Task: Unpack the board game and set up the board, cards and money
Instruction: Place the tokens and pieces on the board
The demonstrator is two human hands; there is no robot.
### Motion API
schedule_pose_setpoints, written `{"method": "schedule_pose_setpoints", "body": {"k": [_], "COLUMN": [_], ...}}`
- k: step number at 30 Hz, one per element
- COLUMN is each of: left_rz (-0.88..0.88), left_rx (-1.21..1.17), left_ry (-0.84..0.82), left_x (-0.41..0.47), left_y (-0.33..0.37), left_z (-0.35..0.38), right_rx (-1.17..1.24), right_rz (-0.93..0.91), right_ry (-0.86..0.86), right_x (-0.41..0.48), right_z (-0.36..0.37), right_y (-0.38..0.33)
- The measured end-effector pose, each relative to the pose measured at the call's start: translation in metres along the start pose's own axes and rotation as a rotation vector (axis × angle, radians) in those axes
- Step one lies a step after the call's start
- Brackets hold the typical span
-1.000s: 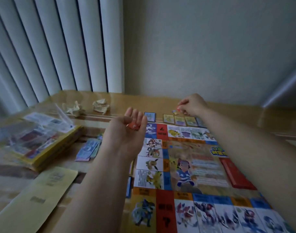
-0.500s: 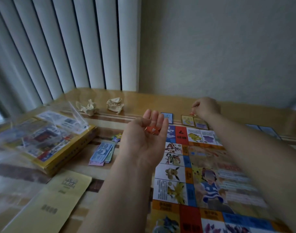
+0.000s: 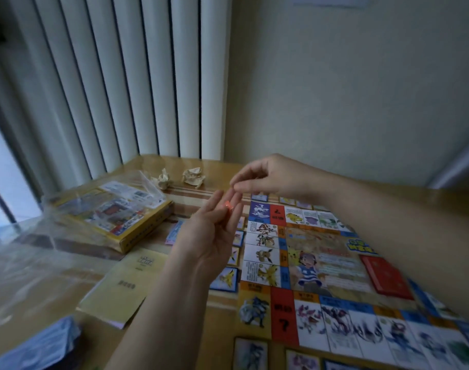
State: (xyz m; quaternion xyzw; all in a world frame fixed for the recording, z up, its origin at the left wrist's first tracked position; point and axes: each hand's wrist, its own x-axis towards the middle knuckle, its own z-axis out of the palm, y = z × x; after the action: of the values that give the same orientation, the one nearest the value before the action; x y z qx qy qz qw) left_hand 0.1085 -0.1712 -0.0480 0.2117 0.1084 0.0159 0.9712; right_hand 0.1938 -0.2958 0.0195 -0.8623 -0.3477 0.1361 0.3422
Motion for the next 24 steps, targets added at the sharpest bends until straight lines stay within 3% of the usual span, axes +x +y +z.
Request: {"method": "schedule_pose_setpoints", "body": {"k": [5, 14, 19, 24], "left_rz": [0.033, 0.098, 0.227, 0.270], "left_rx": [0.045, -0.073, -0.174, -0.221], "left_ry": [-0.006, 0.141, 0.270, 0.332], "left_x": [-0.026, -0.030, -0.026, -0.030], "left_y": [0.007, 0.021, 0.041, 0.044], "left_z": [-0.030, -0.057, -0.054, -0.056], "right_rx": [-0.084, -0.204, 0.118, -0.076], "right_rz": [-0.080, -0.029, 0.106, 0.241], "right_ry": [-0.181, -0.231, 0.104, 0.143], "right_x": [-0.002, 0.038, 0.080, 0.119], "right_z": [0.046, 0.083, 0.082, 0.104], "right_y": [-0.030, -0.033, -0.019, 0.020]}}
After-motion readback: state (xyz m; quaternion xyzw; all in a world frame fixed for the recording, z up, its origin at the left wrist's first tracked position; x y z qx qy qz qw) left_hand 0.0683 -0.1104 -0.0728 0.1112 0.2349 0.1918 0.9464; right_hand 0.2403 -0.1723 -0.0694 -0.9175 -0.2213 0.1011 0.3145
